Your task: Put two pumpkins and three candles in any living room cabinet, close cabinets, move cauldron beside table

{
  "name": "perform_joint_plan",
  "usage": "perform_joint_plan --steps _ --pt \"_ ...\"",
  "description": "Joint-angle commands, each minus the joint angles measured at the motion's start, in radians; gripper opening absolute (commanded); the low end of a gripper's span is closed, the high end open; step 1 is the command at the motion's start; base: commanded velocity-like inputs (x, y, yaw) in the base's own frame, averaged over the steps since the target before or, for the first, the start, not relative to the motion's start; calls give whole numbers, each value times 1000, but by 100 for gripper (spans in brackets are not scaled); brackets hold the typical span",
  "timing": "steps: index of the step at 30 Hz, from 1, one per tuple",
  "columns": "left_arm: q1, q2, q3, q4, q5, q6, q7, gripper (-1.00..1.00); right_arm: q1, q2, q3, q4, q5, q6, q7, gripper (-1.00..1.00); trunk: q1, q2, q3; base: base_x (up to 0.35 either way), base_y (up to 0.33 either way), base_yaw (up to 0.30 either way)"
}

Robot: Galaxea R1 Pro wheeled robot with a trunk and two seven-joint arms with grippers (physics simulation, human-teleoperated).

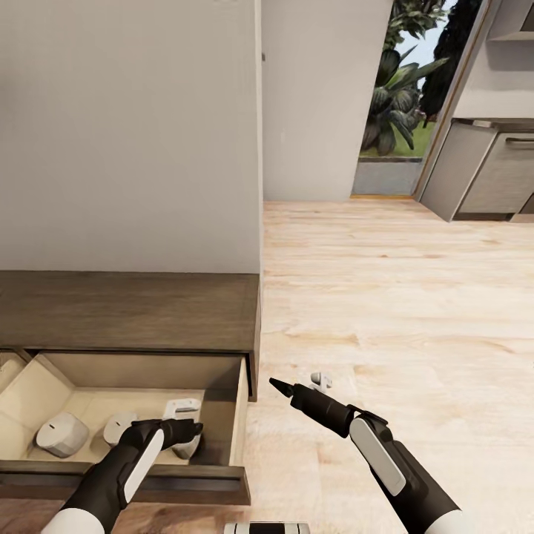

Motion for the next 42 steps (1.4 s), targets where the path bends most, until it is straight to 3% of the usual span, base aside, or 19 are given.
perform_joint_plan --steps 1,7,22,42 --pt "0 1 -3 -2 8 4 5 100 -1 -1 1 0 -7 4 -1 100 0 0 -1 -76 0 0" --pt "-1 1 -3 -6 11 4 6 100 -1 -1 1 0 -8 4 -1 100 0 0 -1 -22 0 0" --pt "-1 0 0 -6 16 16 15 100 -1 -1 1 1 -8 4 -1 100 -7 3 57 -32 0 0" --pt "0 3 4 -22 19 19 14 100 -1 -1 1 1 -8 4 -1 100 -84 143 120 -93 0 0"
